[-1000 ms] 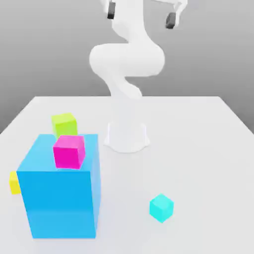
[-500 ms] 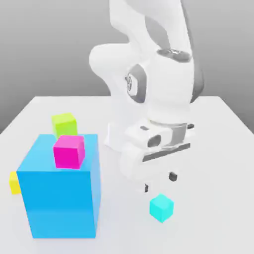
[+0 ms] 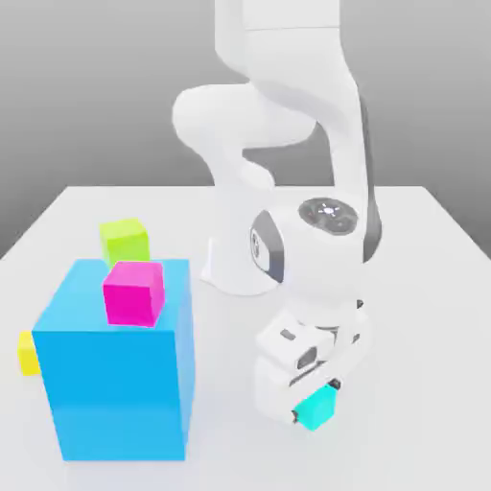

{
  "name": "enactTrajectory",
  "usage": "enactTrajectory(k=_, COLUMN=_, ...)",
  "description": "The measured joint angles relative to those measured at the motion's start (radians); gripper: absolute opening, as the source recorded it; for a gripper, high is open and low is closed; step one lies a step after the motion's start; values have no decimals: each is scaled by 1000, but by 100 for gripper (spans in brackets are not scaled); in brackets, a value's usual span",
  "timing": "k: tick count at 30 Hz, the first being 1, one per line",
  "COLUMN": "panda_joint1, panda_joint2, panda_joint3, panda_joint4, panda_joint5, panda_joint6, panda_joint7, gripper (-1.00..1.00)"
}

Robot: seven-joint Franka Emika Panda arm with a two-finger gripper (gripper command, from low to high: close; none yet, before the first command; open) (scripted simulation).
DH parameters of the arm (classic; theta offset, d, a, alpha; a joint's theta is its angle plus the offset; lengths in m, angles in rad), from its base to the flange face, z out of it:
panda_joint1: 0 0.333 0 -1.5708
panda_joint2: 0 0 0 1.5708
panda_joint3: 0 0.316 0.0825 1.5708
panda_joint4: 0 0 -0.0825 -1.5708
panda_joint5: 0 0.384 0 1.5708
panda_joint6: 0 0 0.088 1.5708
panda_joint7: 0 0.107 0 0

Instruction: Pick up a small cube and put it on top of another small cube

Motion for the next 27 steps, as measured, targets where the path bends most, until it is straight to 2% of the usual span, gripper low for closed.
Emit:
enactTrajectory(k=5, panda_joint1=-9, panda_joint2=-12, panda_joint3=10, panda_joint4=-2, panda_joint5=3, panda_joint6=-9, panda_joint7=-1, gripper=-100)
enactTrajectory(k=15, panda_joint1=-74, panda_joint2=-224, panda_joint3=103, panda_joint4=-45, panda_joint5=119, panda_joint6=-179, panda_joint7=-91, gripper=-100)
enactTrajectory(k=22, panda_joint1=-172, panda_joint2=-382, panda_joint3=64, panda_joint4=55, panda_joint5=-51, panda_joint6=-444, panda_joint7=82, gripper=-100)
enactTrajectory(k=27, panda_joint1=-237, panda_joint2=-536, panda_joint3=43, panda_joint4=131, panda_joint5=-78, panda_joint6=-667, panda_joint7=189, gripper=-100)
